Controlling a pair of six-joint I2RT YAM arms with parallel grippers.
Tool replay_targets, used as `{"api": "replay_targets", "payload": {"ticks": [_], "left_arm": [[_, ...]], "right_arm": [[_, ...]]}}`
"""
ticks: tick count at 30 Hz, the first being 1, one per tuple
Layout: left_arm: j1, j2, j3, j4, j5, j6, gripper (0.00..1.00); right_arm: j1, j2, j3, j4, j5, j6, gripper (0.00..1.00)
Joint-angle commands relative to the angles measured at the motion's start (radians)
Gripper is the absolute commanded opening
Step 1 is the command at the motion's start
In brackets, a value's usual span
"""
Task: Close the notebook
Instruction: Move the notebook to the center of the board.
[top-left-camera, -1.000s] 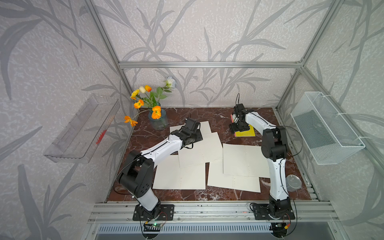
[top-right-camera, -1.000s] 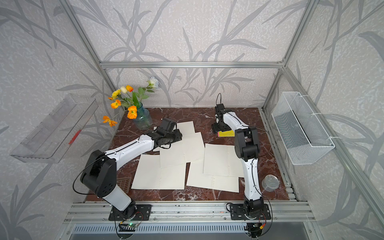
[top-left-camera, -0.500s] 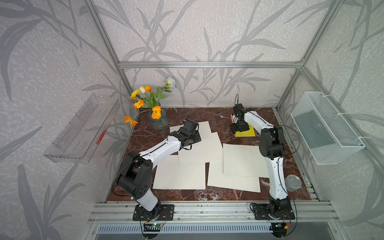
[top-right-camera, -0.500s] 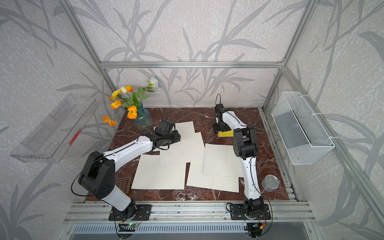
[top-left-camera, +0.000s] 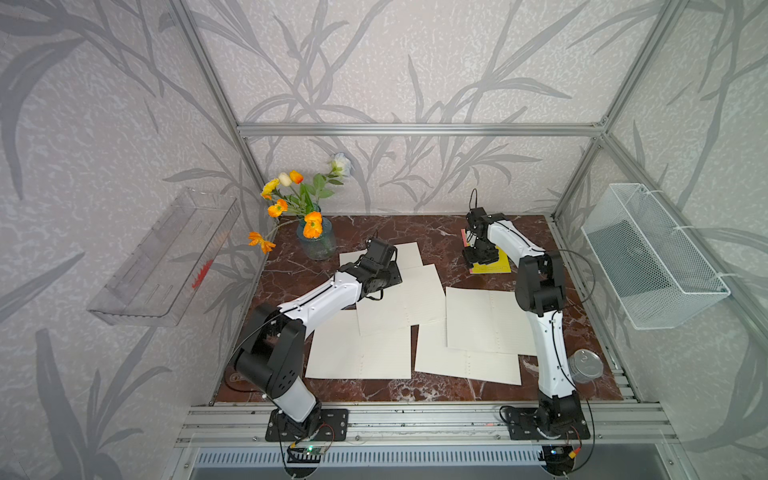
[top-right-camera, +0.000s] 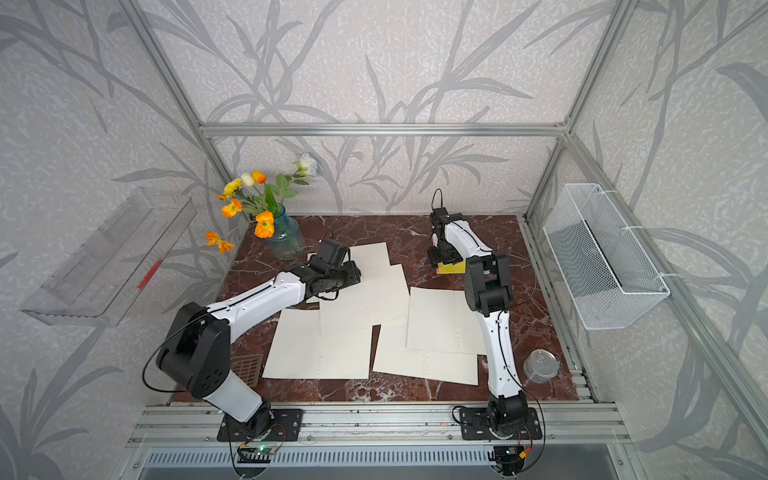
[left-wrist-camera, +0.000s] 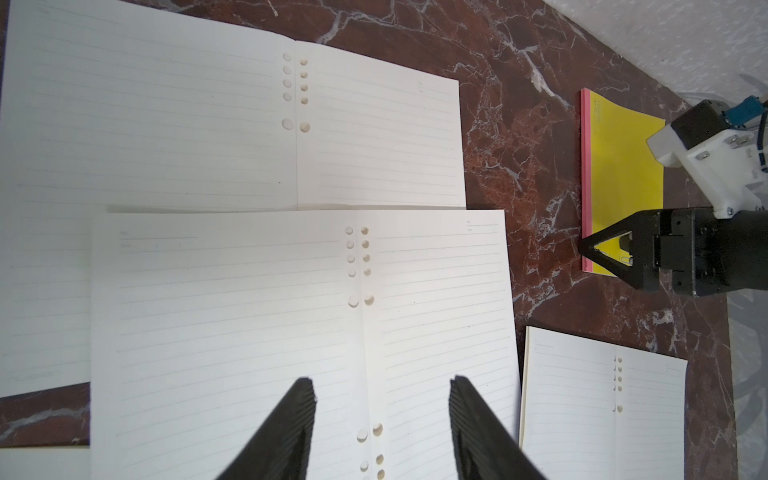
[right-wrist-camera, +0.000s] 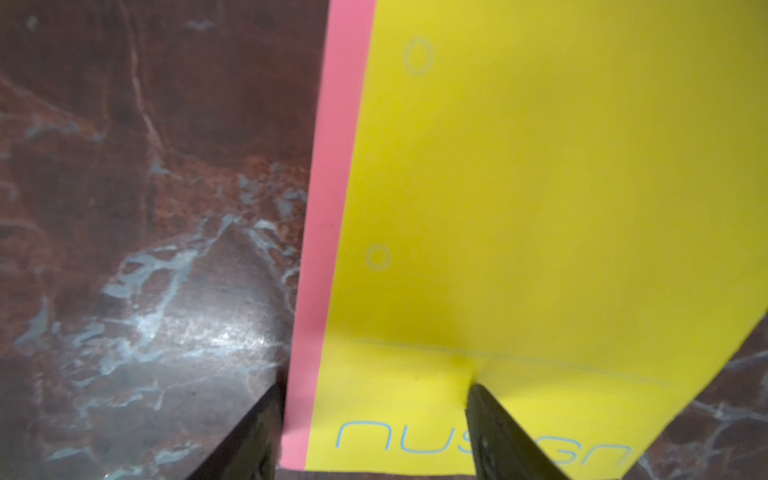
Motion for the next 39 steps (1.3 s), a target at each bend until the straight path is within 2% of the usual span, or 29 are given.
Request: {"api": "replay_targets", "payload": {"ticks": [1,14,39], "left_arm": [[0.004,-0.040,-0.011,-0.004,-0.008,-0.008,0.54],[0.006,-0.052,-0.021,-0.010,-0.006,-0.007,0.53],[0.008,-0.080,-0.028,-0.041,-0.015,-0.003,0.53]], "right_arm": [[-0.029,0.045,0.027,-0.060,-0.007,0.022,0.68],[-0.098,0.078,0.072,-0.086,-0.058,0.055,0.66],[-0.204,0.190,0.258,-0.169,-0.049,0.063,0.66]]}}
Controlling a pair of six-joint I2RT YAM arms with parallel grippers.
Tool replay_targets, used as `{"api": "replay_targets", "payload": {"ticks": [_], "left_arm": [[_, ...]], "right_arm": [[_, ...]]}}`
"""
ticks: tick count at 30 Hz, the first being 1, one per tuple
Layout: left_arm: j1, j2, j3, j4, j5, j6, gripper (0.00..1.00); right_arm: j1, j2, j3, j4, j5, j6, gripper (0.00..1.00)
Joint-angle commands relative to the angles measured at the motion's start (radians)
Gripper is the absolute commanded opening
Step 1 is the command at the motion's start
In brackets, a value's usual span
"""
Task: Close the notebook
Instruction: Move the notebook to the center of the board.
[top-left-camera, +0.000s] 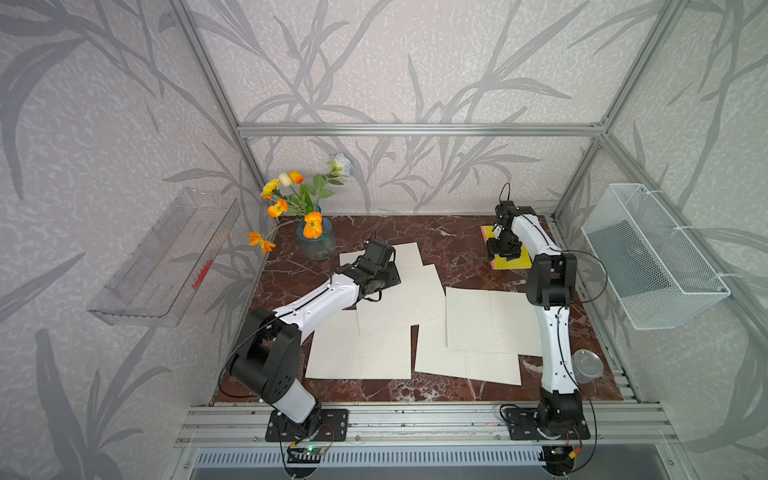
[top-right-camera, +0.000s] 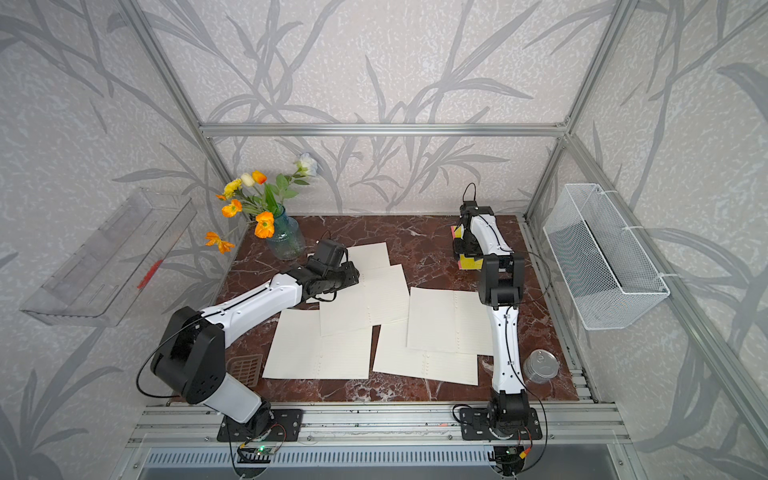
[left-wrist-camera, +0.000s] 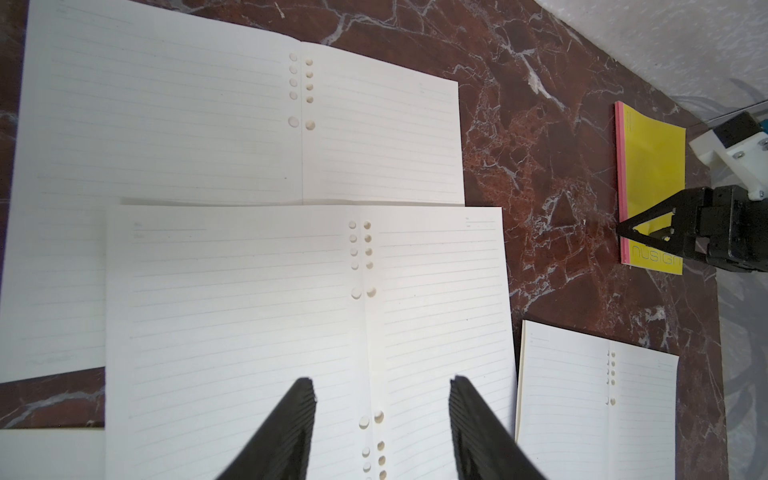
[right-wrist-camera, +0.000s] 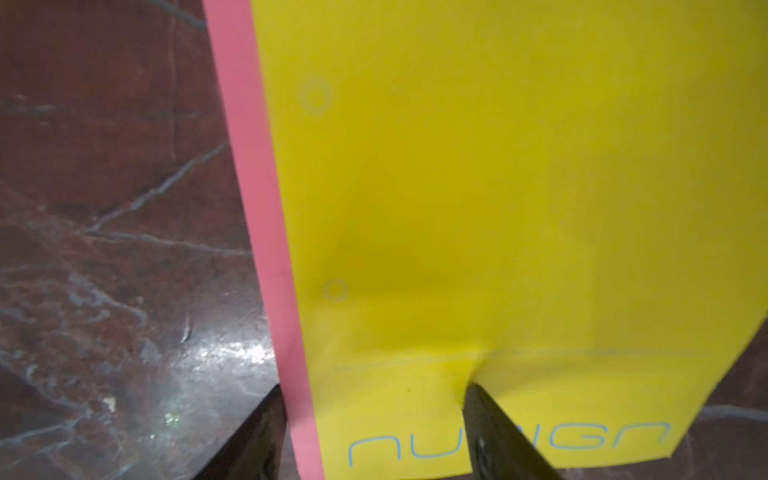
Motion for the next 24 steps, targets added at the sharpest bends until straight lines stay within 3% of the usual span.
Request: {"api": "replay_targets", "payload": {"ticks": [1,24], "left_arm": [[0.006,-0.044,-0.012,-0.028,-0.019,0.003,0.53],[0.011,-0.036,0.005,-0.036,-0.017,0.005,0.54]], "right_arm": [[-0.024,0.064,0.026,-0.045,0.004,0.001,0.66],[-0.095,0.110,0.123,-0.086,0.036,-0.011,0.66]]}}
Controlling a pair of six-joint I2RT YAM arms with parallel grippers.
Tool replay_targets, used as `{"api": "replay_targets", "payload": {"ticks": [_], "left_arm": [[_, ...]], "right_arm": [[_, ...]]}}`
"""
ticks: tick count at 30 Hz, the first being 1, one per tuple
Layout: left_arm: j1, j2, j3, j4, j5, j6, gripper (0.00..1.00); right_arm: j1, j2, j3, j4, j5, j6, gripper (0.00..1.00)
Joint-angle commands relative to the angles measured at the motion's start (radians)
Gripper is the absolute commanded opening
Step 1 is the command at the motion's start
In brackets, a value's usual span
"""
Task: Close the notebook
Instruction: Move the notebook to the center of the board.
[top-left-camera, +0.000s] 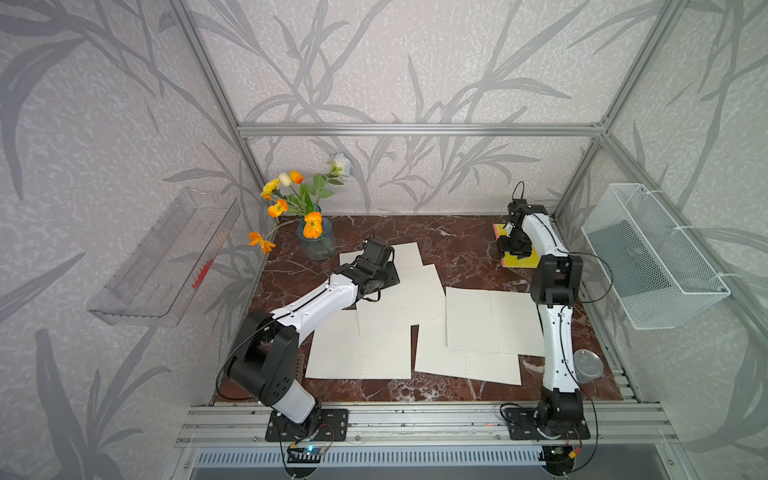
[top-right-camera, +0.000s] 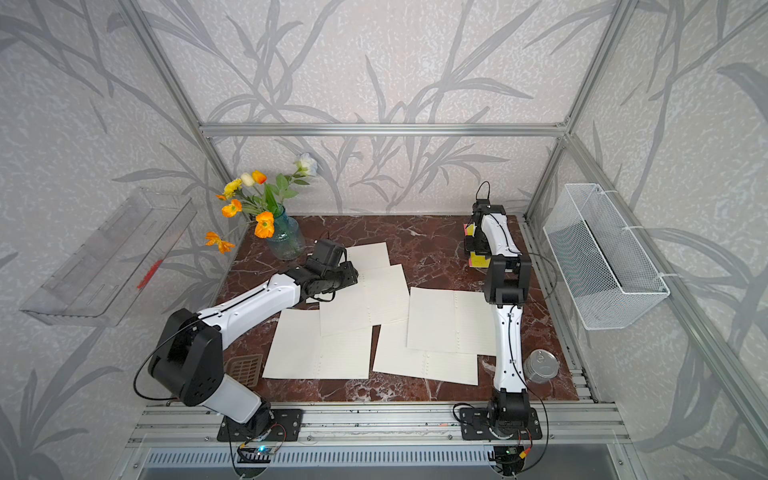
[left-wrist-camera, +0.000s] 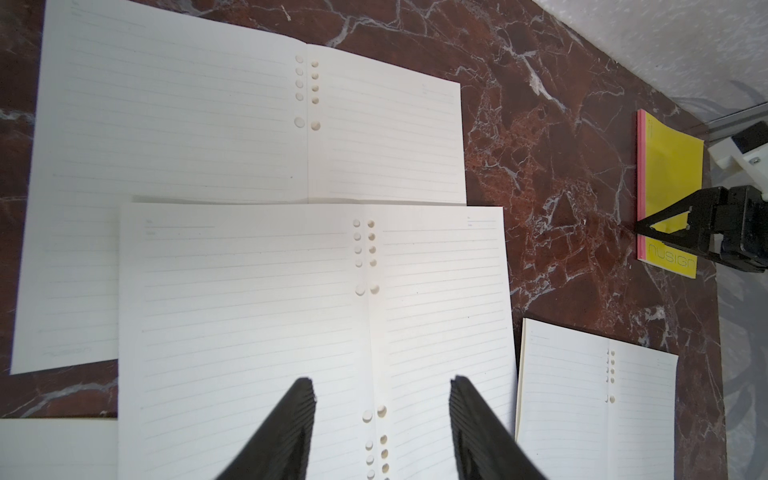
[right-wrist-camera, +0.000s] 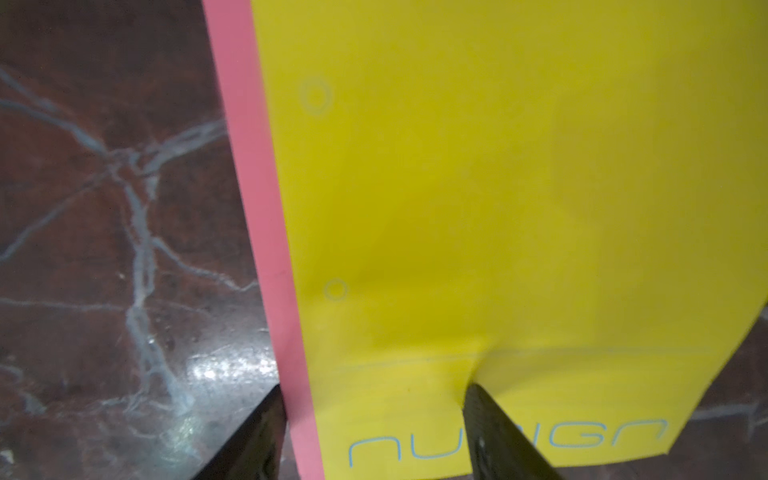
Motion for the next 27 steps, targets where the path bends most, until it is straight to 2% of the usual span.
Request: {"api": "replay_targets", "payload": {"ticks": [1,15,22,27], "left_arm": [[0.005,-0.026,0.006,-0.023,-0.016,0.006,0.54],[0.009,-0.026,0.010,-0.031,-0.022,0.008,0.54],[0.008,-0.029,0.008,-0.040,-0.026,0.006,0.54],[0.010,-0.041,0.004,-0.046,-0.033,0.012,0.55]], "right_arm": [[-0.023,0.052,0.015,-0.043,0.011,-0.006,0.66],[-0.041,0.058,0.025,-0.035,-0.009,-0.033,0.67],[-0.041,0.022,0.008,-0.014,-0.038,-0.035,0.76],[-0.041,-0.014,0.003,0.000,-0.102,-0.041,0.77]]}}
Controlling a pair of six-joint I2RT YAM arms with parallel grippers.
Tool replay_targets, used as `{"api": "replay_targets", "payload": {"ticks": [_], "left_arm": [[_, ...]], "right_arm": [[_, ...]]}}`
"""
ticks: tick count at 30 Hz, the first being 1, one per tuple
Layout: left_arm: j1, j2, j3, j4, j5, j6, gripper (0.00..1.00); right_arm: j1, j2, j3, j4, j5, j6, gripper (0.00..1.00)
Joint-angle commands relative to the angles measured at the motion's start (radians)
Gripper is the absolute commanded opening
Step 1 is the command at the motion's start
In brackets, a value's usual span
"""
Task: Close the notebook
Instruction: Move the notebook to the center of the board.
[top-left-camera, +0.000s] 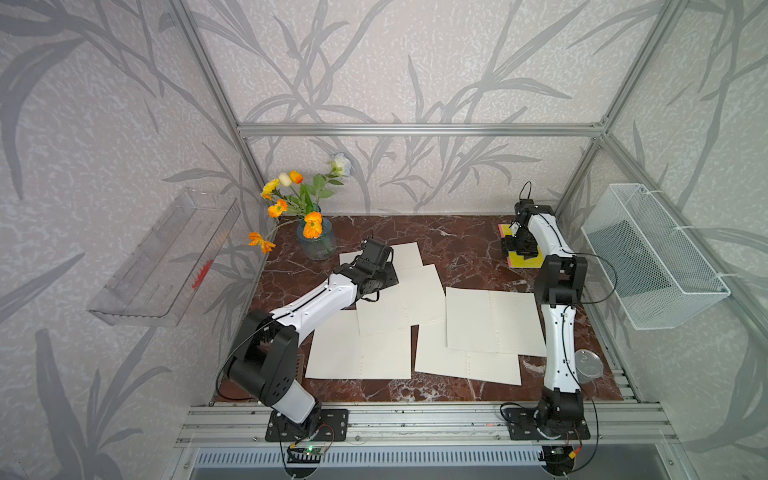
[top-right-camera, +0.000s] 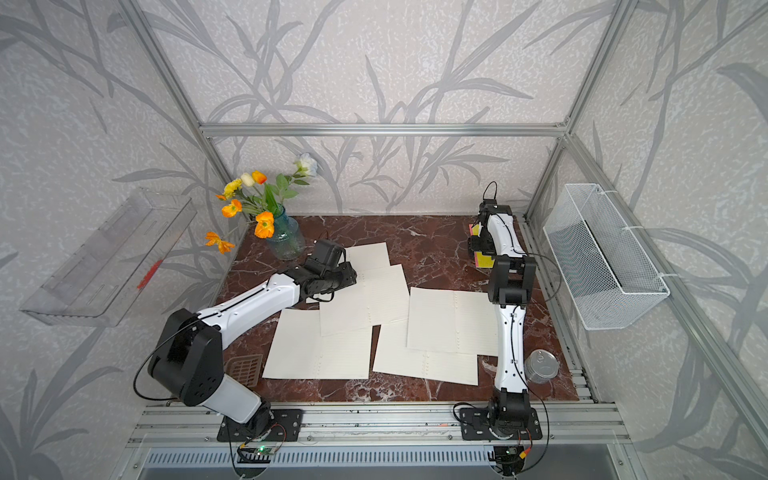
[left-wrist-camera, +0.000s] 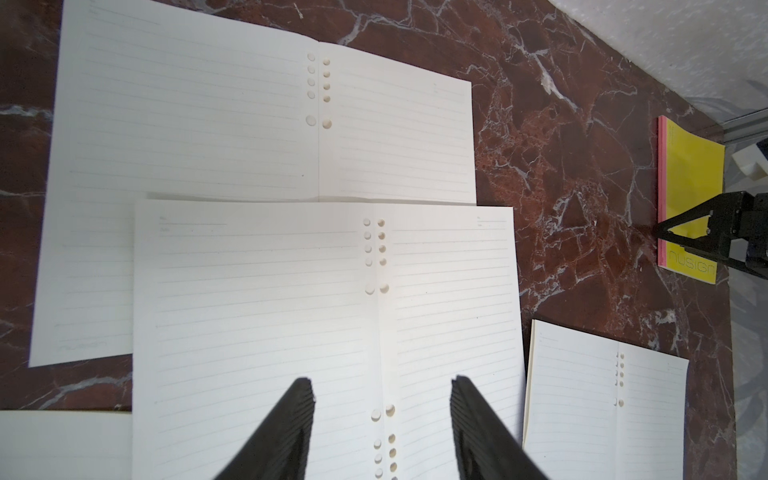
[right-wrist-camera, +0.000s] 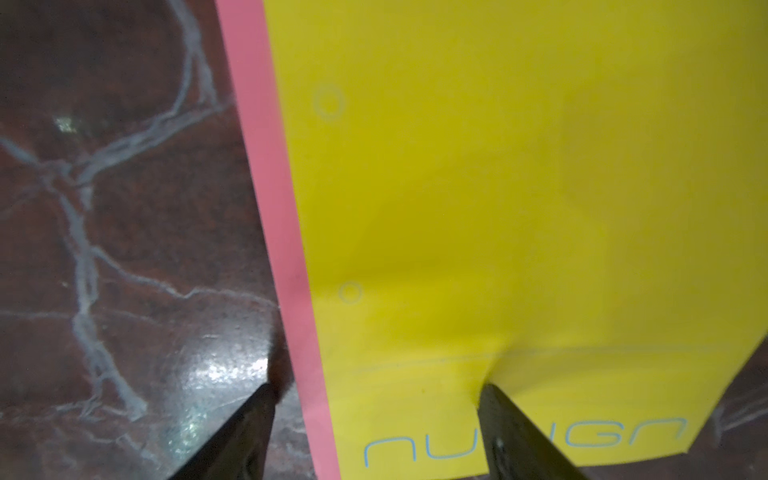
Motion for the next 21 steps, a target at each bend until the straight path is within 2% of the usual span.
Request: {"api": "replay_targets", "payload": {"ticks": [1,6,12,17,21], "left_arm": [[0.003,-0.045,0.003,-0.028,-0.027,0.011,0.55],[0.003,-0.049,0.001,-0.027,-0.024,0.011,0.56],[0.003,-0.050,-0.006,-0.017,-0.001,0.010,0.56],[0.001,-0.047,-0.022,0.005,0.046,0.007,0.56],[-0.004,-0.024,-0.029,0.029,0.127,0.009,0.56]], "right_arm": [[-0.006,-0.031,-0.017,0.012,-0.089,-0.014,0.78],[0.007,-0.098,-0.053,0.039,-0.132,-0.016,0.78],[0.045,-0.215,-0.155,0.076,-0.120,-0.006,0.78],[0.084,-0.377,-0.393,0.171,-0.114,0.035,0.78],[0.112,-0.550,-0.698,0.324,-0.156,0.086,0.78]]}}
